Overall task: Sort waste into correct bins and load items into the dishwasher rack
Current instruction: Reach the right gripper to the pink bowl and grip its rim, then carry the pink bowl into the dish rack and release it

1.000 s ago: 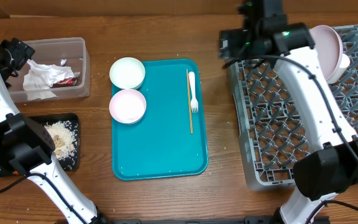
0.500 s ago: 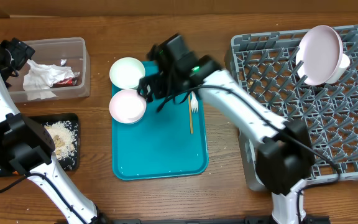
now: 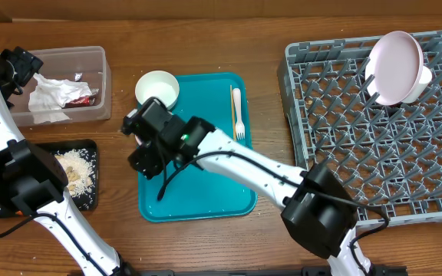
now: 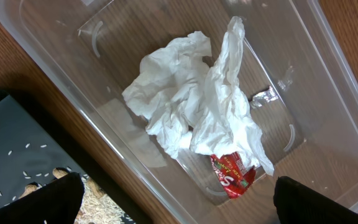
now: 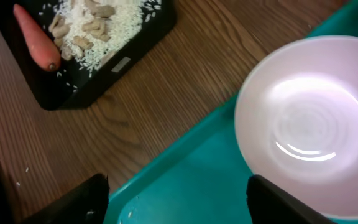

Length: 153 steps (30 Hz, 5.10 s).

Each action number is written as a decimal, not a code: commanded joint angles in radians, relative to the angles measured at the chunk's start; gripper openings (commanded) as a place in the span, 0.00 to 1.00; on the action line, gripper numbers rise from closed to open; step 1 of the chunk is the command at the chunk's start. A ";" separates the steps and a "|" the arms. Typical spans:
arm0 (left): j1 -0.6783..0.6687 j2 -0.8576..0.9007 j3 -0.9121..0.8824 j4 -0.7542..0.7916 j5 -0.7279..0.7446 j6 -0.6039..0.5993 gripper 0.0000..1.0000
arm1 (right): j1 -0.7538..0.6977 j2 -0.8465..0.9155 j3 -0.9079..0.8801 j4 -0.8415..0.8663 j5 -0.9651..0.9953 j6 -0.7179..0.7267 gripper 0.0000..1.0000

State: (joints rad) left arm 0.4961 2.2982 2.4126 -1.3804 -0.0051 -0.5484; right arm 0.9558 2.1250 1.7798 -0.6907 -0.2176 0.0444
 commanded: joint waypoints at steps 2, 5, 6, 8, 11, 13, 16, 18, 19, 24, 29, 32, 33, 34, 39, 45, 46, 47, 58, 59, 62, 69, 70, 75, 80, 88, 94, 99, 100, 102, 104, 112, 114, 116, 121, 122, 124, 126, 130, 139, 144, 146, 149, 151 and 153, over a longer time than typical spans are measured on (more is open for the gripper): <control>-0.006 -0.013 -0.003 0.001 -0.013 -0.006 1.00 | -0.002 0.063 0.009 0.041 0.045 -0.019 0.73; -0.008 -0.013 -0.003 0.001 -0.013 -0.006 1.00 | -0.009 0.089 0.009 0.067 0.056 -0.021 0.73; -0.008 -0.013 -0.003 0.001 -0.013 -0.006 1.00 | -0.010 0.098 0.009 0.074 0.063 -0.028 0.73; -0.007 -0.013 -0.003 0.001 -0.013 -0.006 1.00 | -0.010 0.112 0.009 0.080 0.065 -0.061 0.73; -0.006 -0.013 -0.003 0.001 -0.013 -0.006 1.00 | -0.010 0.126 0.009 0.084 0.108 -0.079 0.73; -0.006 -0.013 -0.003 0.001 -0.013 -0.006 1.00 | -0.010 0.127 0.009 0.080 0.161 -0.080 0.73; -0.006 -0.013 -0.003 0.001 -0.013 -0.006 1.00 | -0.011 0.127 0.009 0.063 0.164 -0.087 0.69; -0.006 -0.013 -0.003 0.001 -0.013 -0.006 1.00 | -0.011 0.127 0.009 0.035 0.164 -0.087 0.64; -0.006 -0.013 -0.003 0.001 -0.013 -0.006 1.00 | -0.011 0.127 0.009 0.026 0.164 -0.087 0.61; -0.006 -0.013 -0.003 0.001 -0.013 -0.006 1.00 | -0.011 0.127 0.009 -0.043 0.164 -0.086 0.42; -0.006 -0.013 -0.003 0.001 -0.013 -0.006 1.00 | -0.011 0.127 0.009 -0.053 0.164 -0.069 0.38; -0.006 -0.013 -0.003 0.001 -0.013 -0.006 1.00 | -0.011 0.118 0.022 -0.072 0.164 -0.047 0.30; -0.006 -0.013 -0.003 0.001 -0.013 -0.006 1.00 | -0.011 0.112 0.034 -0.085 0.165 -0.040 0.25; -0.006 -0.013 -0.003 0.001 -0.013 -0.006 1.00 | -0.012 0.106 0.045 -0.100 0.165 -0.040 0.21; -0.006 -0.013 -0.003 0.001 -0.013 -0.006 1.00 | -0.033 0.037 0.090 -0.151 0.165 -0.011 0.06; -0.006 -0.013 -0.003 0.001 -0.013 -0.006 1.00 | -0.129 -0.096 0.093 -0.215 0.164 0.063 0.04; -0.006 -0.013 -0.003 0.001 -0.013 -0.006 1.00 | -0.155 -0.124 0.093 -0.235 0.164 0.078 0.04; -0.006 -0.013 -0.003 0.001 -0.013 -0.006 1.00 | -0.175 -0.144 0.093 -0.249 0.164 0.089 0.04; -0.006 -0.013 -0.003 0.001 -0.013 -0.006 1.00 | -0.599 -0.478 0.093 -0.482 0.121 0.301 0.04; -0.006 -0.013 -0.003 0.001 -0.013 -0.006 1.00 | -0.663 -0.517 0.093 -0.510 0.092 0.301 0.04; -0.006 -0.013 -0.003 0.001 -0.013 -0.006 1.00 | -0.789 -0.578 0.093 -0.560 0.046 0.300 0.04; -0.006 -0.013 -0.003 0.001 -0.013 -0.006 1.00 | -1.209 -0.645 0.090 -0.664 -0.389 0.143 0.04; -0.006 -0.013 -0.003 0.001 -0.013 -0.006 1.00 | -1.269 -0.644 0.083 -0.668 -0.471 0.118 0.04; -0.006 -0.013 -0.003 0.001 -0.013 -0.006 1.00 | -1.526 -0.644 -0.005 -0.674 -0.750 0.003 0.04; -0.006 -0.013 -0.003 0.001 -0.013 -0.006 1.00 | -1.650 -0.643 -0.146 -0.666 -0.888 -0.137 0.04; -0.006 -0.013 -0.003 0.001 -0.013 -0.006 1.00 | -1.683 -0.641 -0.486 -0.324 -1.178 -0.180 0.04; -0.006 -0.013 -0.003 0.001 -0.013 -0.006 1.00 | -1.683 -0.618 -0.645 -0.104 -1.260 -0.175 0.04; -0.006 -0.013 -0.003 0.001 -0.013 -0.006 1.00 | -1.683 -0.565 -0.668 -0.003 -1.272 -0.176 0.04; -0.006 -0.013 -0.003 0.001 -0.013 -0.006 1.00 | -1.683 -0.553 -0.668 0.010 -1.270 -0.176 0.04; -0.006 -0.013 -0.003 0.001 -0.013 -0.006 1.00 | -1.683 -0.535 -0.668 0.013 -1.263 -0.176 0.04; -0.006 -0.013 -0.003 0.001 -0.013 -0.006 1.00 | -1.683 -0.518 -0.668 0.000 -1.241 -0.176 0.04; -0.006 -0.013 -0.003 0.001 -0.013 -0.006 1.00 | -1.683 -0.438 -0.668 -0.006 -1.231 -0.176 0.04; -0.006 -0.013 -0.003 0.001 -0.013 -0.006 1.00 | -1.683 -0.420 -0.668 -0.007 -1.226 -0.176 0.04; -0.006 -0.013 -0.003 0.001 -0.013 -0.006 1.00 | -1.684 -0.410 -0.668 -0.015 -1.185 -0.176 0.04; -0.006 -0.013 -0.003 0.001 -0.013 -0.006 1.00 | -1.695 -0.409 -0.668 -0.036 -1.046 -0.130 0.04; -0.006 -0.013 -0.003 0.001 -0.013 -0.006 1.00 | -1.702 -0.409 -0.668 -0.036 -1.035 -0.110 0.04; -0.006 -0.013 -0.003 0.001 -0.013 -0.006 1.00 | -1.717 -0.409 -0.668 -0.036 -1.019 -0.084 0.08; -0.006 -0.013 -0.003 0.001 -0.013 -0.006 1.00 | -1.735 -0.409 -0.668 -0.032 -0.990 -0.052 0.10; -0.006 -0.013 -0.003 0.001 -0.013 -0.006 1.00 | -1.779 -0.409 -0.660 -0.029 -0.946 0.024 0.11; -0.006 -0.013 -0.003 0.001 -0.013 -0.006 1.00 | -1.830 -0.418 -0.539 -0.194 -0.766 0.092 0.33; -0.006 -0.013 -0.003 0.001 -0.013 -0.006 1.00 | -1.827 -0.455 -0.412 -0.352 -0.407 0.181 0.35; -0.006 -0.013 -0.003 0.001 -0.013 -0.006 1.00 | -1.827 -0.483 -0.361 -0.410 -0.300 0.216 0.36; -0.006 -0.013 -0.003 0.001 -0.013 -0.006 1.00 | -1.818 -0.543 -0.288 -0.483 -0.186 0.249 0.37; -0.006 -0.013 -0.003 0.001 -0.013 -0.006 1.00 | -1.798 -0.583 -0.265 -0.499 -0.163 0.253 0.37; -0.006 -0.013 -0.003 0.001 -0.013 -0.006 1.00 | -1.764 -0.615 -0.262 -0.500 -0.138 0.253 0.37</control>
State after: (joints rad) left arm 0.4961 2.2982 2.4126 -1.3804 -0.0051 -0.5484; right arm -0.8551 1.5864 1.4792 -1.1896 -0.4751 0.2687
